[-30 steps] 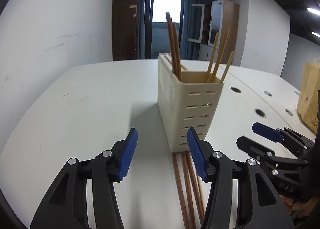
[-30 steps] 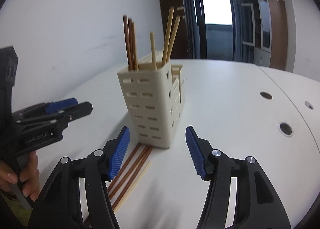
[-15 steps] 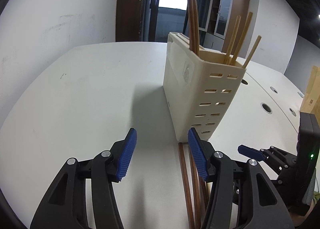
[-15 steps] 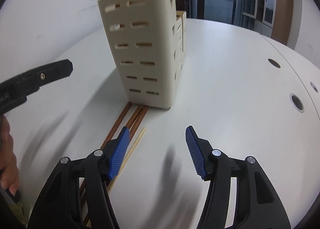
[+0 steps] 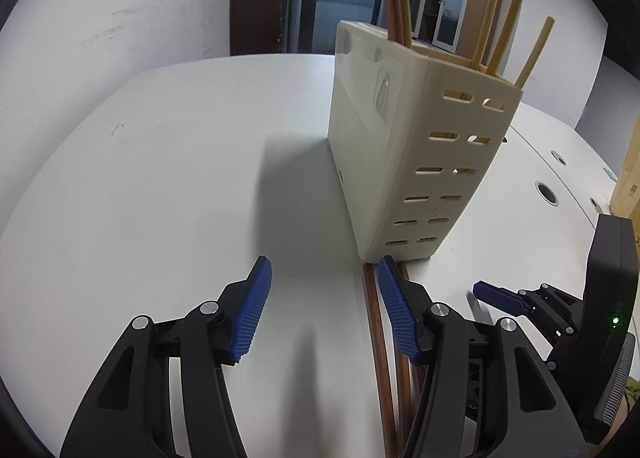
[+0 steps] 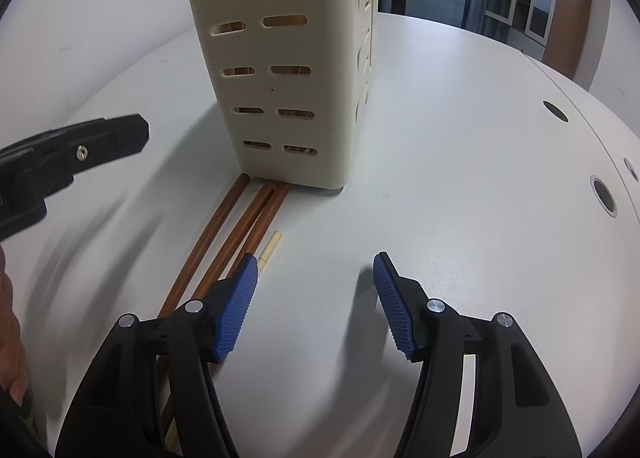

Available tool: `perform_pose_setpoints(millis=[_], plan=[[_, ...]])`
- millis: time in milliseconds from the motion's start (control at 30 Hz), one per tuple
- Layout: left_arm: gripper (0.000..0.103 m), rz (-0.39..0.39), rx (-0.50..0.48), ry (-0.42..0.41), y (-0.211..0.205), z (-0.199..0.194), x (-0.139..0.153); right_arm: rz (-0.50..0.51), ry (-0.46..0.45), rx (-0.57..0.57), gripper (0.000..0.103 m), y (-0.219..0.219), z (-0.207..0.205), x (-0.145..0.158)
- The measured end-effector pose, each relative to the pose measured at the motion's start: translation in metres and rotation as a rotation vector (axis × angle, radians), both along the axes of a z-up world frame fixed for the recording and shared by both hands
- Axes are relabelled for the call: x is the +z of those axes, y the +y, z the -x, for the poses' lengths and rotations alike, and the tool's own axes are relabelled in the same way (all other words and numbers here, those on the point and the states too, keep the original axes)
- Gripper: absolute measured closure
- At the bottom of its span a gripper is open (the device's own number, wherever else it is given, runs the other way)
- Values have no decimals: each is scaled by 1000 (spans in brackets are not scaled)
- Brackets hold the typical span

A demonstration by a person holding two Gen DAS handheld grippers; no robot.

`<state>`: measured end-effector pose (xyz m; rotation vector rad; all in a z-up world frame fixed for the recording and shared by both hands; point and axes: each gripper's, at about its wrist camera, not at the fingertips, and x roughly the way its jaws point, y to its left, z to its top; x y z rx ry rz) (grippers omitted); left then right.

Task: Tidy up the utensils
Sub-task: 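Lower both tools to the remaining chopsticks beside the cream holder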

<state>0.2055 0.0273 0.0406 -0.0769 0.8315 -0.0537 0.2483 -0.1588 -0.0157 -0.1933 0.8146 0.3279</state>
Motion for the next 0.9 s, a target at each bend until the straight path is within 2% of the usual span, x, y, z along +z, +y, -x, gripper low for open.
perform_pose_setpoints(millis=[267, 567, 667, 833, 900], plan=[[47, 10, 6, 12, 1, -5, -5, -36, 12, 8, 43, 5, 8, 0], [47, 4, -3, 23, 0, -6, -6, -4, 16, -4, 39, 12, 18, -3], [47, -2, -11, 40, 0, -9, -9, 16, 15, -2, 39, 14, 21, -4], [48, 8, -42, 78, -7, -16, -18, -12, 43, 6, 39, 14, 25, -1], [48, 8, -48, 95, -10, -19, -22, -11, 51, 16, 46, 15, 29, 0]])
